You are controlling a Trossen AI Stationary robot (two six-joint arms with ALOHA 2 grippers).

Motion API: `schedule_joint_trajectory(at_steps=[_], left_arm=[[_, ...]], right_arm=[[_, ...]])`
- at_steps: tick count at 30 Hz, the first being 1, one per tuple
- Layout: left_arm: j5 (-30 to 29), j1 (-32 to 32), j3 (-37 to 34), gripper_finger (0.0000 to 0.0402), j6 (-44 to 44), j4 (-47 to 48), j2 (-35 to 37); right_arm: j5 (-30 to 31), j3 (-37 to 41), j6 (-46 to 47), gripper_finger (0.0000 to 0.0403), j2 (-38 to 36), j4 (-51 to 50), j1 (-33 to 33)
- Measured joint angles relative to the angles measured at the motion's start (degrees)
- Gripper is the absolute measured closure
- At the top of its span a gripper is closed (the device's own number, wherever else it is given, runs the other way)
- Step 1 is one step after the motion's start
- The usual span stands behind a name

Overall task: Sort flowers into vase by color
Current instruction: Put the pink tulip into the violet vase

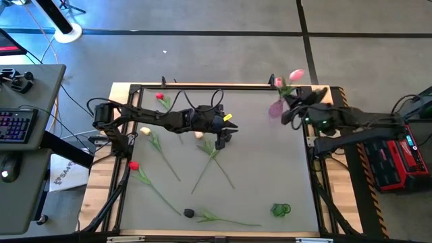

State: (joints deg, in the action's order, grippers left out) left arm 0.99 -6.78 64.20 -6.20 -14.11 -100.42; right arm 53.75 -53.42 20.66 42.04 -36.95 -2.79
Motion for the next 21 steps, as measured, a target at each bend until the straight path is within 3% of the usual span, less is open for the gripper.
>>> schedule_joint_trajectory(at_steps=[10,21], left_arm=[[0.0,0.01,0.0,0.0346,-1.9,-0.25,0.02],[0.15,-0.31,0.0,0.0346,-2.97,-4.13,0.11]], right_arm=[[15.63,-1.01,-3.66,0.0403,-5.61,-2.58,1.08],[13.34,-1.0,-4.17,0.0403,0.06,4.04,9.25]])
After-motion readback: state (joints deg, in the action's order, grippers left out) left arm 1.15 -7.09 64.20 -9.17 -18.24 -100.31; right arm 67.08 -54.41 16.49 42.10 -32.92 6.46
